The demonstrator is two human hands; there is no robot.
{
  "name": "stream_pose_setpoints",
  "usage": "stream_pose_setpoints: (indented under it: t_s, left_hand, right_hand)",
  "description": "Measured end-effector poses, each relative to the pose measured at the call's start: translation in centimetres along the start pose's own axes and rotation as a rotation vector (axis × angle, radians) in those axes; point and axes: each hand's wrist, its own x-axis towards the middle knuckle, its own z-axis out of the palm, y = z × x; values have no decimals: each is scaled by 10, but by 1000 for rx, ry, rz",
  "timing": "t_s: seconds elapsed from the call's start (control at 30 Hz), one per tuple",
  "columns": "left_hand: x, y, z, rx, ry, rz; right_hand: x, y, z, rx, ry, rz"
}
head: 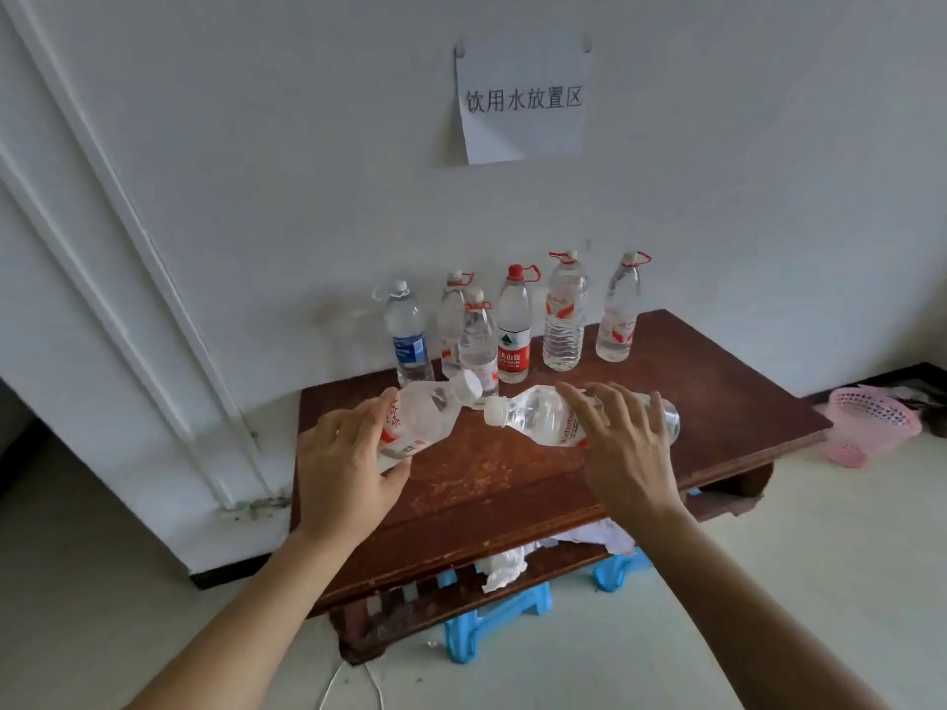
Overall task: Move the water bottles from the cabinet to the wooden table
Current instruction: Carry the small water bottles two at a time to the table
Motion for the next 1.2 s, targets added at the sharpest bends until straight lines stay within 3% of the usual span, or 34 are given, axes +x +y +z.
stream_pose_setpoints:
  t_s: [0.2,0.43,0.63,0.77,0.97,1.2]
  left_hand:
    - [50,-76,89,-43,-38,-108]
    - [99,-157,191,-244,-130,-278]
    - [109,-187,260,-502,-276,-517]
    - [106,-195,293,-550,-344,-668]
    - [122,-196,330,-574,-311,-850]
    - [127,-185,348,-582,-184,-865]
  right_hand:
    - [96,-27,91,53,-104,-25]
    - [192,-54,190,247,-179,76]
    - [214,-67,265,490,-342,264]
    - [229,-72,309,582,-431,286]
    - [252,-86,363,746,-500,402]
    - [255,-87,394,887,-474,441]
